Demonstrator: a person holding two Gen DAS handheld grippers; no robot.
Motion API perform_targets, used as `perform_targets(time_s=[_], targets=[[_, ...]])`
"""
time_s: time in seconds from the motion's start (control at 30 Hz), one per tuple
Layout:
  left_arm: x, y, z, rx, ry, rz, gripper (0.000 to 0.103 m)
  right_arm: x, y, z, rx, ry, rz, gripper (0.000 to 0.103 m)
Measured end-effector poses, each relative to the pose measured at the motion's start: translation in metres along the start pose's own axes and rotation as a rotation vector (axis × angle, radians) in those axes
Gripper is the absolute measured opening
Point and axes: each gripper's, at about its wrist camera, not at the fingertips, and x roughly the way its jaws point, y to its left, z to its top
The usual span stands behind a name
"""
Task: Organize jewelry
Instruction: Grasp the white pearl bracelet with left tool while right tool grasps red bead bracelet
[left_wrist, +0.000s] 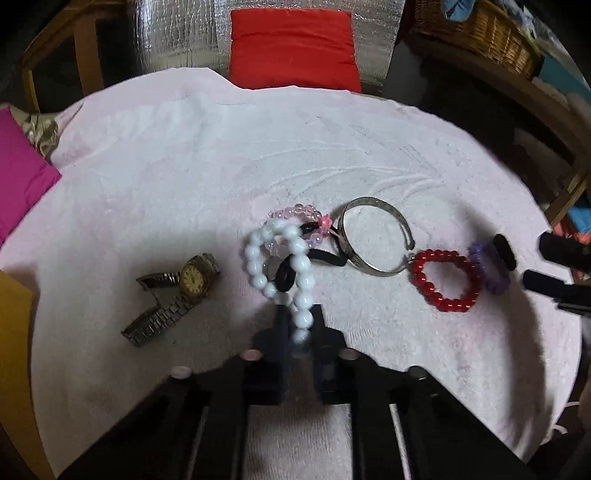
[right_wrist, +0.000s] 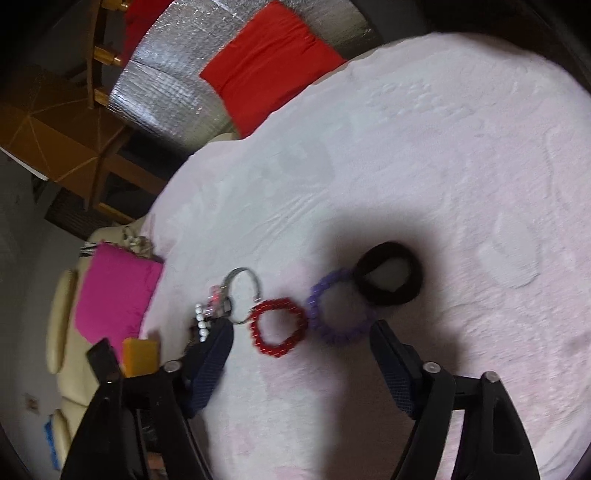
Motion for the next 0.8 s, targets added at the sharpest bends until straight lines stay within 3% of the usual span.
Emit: perform_targets(time_s=[0.07, 0.2, 0.27, 0.33, 0.6, 0.63, 0.73, 0.8], targets=[[-0.006, 0.006, -0.003, -0.023, 0.003, -0.025, 0.010, 0.005, 0.003, -0.003, 0.005, 0.015, 0.017, 0.062], [-0.026, 0.024, -0.013, -0.078, -0.006, -0.051, 0.010, 0.025, 0.016, -0.012, -0.004, 0.052, -0.003, 0.058], [-0.040, 0.032, -0.016, -0.098, -0.027, -0.067, 0.010, 0.036, 0.023, -0.016, -0.018, 0.070, -0.045, 0.051], [-0.050, 0.038, -0.019, -0.102, -0.051, -0.074, 0.010, 0.048, 0.027, -0.017, -0.017, 0.077, -0.102, 0.051], [-0.085, 0.059, -0.024, -0.110, -0.110, -0.102, 0.010, 0.070, 0.053, -0.021, -0.107, -0.043, -0.308, 0.049], [-0.089, 0.061, -0.025, -0.110, -0.114, -0.103, 0.010, 0.074, 0.058, -0.023, -0.137, -0.052, -0.335, 0.046], [-0.099, 0.067, -0.024, -0.120, -0.132, -0.093, 0.010, 0.078, 0.067, -0.026, -0.230, -0.084, -0.437, 0.016], [-0.107, 0.071, -0.022, -0.132, -0.152, -0.080, 0.010, 0.077, 0.066, -0.025, -0.234, -0.093, -0.432, 0.012]])
